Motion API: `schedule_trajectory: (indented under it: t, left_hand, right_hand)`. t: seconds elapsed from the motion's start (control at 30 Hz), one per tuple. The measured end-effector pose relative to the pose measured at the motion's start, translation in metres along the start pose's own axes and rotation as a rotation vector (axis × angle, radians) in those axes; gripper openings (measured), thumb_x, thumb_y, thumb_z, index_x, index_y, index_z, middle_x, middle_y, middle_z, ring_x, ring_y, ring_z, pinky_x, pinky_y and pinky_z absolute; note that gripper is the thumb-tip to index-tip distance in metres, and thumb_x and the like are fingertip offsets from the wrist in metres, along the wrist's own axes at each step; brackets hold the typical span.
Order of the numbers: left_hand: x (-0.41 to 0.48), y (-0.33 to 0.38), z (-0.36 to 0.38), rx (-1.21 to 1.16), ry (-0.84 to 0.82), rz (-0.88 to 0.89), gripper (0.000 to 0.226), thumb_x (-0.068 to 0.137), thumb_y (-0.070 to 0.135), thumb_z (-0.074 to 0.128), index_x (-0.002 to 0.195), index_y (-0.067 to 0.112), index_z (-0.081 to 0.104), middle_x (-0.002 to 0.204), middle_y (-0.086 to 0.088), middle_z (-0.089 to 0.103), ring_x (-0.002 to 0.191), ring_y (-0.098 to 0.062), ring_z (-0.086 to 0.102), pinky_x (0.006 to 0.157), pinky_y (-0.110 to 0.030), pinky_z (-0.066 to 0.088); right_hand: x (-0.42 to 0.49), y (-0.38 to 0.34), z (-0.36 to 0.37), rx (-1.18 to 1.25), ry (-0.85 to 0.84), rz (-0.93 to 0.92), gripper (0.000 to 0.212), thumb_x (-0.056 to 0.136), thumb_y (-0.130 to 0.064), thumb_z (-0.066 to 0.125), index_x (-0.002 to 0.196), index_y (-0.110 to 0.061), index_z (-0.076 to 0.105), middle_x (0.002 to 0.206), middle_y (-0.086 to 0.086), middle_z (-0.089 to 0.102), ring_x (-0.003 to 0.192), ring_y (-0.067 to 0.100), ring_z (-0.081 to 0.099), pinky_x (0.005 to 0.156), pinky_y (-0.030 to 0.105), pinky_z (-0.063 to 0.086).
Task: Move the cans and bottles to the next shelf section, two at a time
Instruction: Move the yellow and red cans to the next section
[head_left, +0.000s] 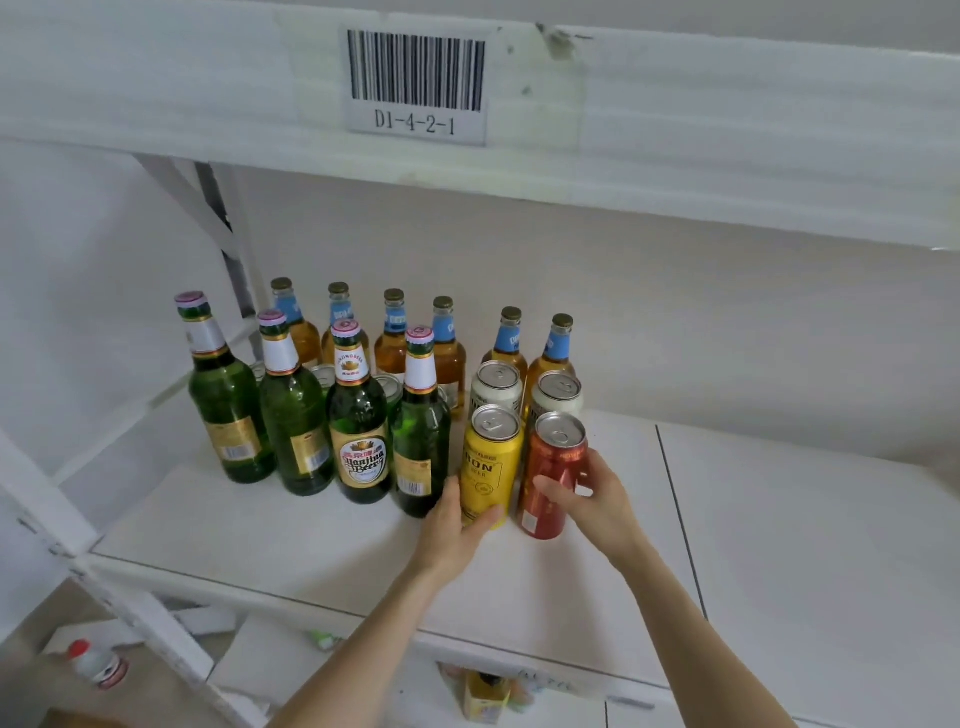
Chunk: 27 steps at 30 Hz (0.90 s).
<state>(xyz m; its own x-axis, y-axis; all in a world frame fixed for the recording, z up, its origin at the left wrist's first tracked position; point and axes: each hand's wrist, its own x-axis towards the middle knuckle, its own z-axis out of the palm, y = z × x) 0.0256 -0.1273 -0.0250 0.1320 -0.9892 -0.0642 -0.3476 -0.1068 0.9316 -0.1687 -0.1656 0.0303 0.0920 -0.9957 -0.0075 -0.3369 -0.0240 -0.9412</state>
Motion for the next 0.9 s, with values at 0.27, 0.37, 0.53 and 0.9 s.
schedule_trajectory:
  t: [0.27, 0.37, 0.53, 0.9]
  left_hand:
    - [0.008, -0.002, 0.002, -0.199, -0.014, -0.034, 0.068, 0.063, 0.06, 0.079, 0.12, 0.05, 0.043, 0.127, 0.016, 0.062, 0.116, -0.005, 0.06, 0.103, -0.038, 0.05]
    - [0.007, 0.002, 0.0, -0.213, -0.031, -0.034, 0.068, 0.064, 0.055, 0.082, 0.119, 0.05, 0.042, 0.127, 0.017, 0.061, 0.117, -0.005, 0.06, 0.102, -0.038, 0.05]
    - [-0.001, 0.011, -0.003, -0.275, -0.101, -0.059, 0.07, 0.082, 0.036, 0.076, 0.137, 0.042, 0.032, 0.129, 0.018, 0.056, 0.115, 0.001, 0.056, 0.093, -0.024, 0.049]
    - [-0.038, 0.026, -0.005, -0.355, -0.209, -0.125, 0.06, 0.081, 0.043, 0.068, 0.13, 0.04, 0.035, 0.122, 0.018, 0.054, 0.107, -0.006, 0.062, 0.079, -0.023, 0.054]
  right_hand:
    - [0.015, 0.009, -0.007, 0.231, -0.108, -0.032, 0.069, 0.056, -0.037, 0.087, 0.119, -0.026, 0.064, 0.111, 0.001, 0.073, 0.107, 0.024, 0.066, 0.093, 0.041, 0.055]
    - [0.017, 0.011, -0.009, 0.274, -0.142, -0.029, 0.07, 0.058, -0.036, 0.088, 0.122, -0.024, 0.063, 0.115, 0.005, 0.072, 0.111, 0.029, 0.065, 0.098, 0.051, 0.052]
    - [0.015, 0.009, -0.01, 0.355, -0.16, 0.024, 0.067, 0.061, -0.038, 0.084, 0.123, -0.024, 0.064, 0.113, 0.002, 0.073, 0.108, 0.024, 0.068, 0.09, 0.042, 0.056]
    - [-0.025, 0.016, -0.005, 0.434, -0.052, 0.309, 0.054, 0.073, -0.051, 0.07, 0.114, -0.015, 0.067, 0.099, 0.011, 0.076, 0.093, 0.03, 0.072, 0.082, 0.045, 0.057]
